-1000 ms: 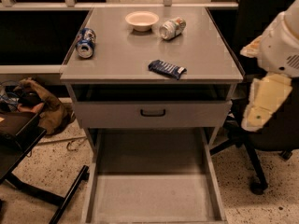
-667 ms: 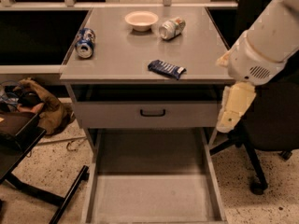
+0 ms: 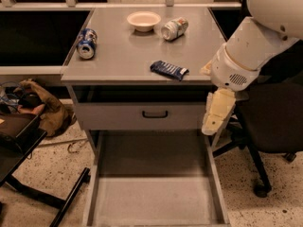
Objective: Place rxbar blueberry into middle drawer
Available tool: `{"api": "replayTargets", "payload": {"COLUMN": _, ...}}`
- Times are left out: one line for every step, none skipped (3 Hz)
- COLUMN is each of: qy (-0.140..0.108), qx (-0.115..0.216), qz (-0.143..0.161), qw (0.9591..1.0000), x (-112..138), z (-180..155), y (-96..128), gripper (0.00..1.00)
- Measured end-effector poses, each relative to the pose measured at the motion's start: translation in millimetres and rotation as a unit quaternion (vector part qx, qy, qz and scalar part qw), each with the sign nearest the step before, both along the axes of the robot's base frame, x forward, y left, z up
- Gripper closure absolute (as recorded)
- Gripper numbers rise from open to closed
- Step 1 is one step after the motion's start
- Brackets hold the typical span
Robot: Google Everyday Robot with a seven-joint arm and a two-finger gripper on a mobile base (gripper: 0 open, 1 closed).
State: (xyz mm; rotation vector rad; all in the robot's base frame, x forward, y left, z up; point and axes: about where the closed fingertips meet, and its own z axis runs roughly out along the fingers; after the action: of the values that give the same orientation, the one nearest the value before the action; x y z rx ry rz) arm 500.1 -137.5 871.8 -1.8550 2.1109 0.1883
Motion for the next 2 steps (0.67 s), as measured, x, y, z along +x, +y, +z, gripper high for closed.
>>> {"api": "replayTargets", "payload": {"qy": -0.006, "qx": 0.051, "qz": 0.017, "qw": 0.9985, "x": 17, "z": -4, "y": 10, "gripper": 0.00}}
{"api": "replayTargets", "payload": {"qy": -0.025, "qx": 0.136, "qz": 0.030, "qw": 0.9899, "x": 55, "z": -4, "y": 22, "gripper": 0.00}}
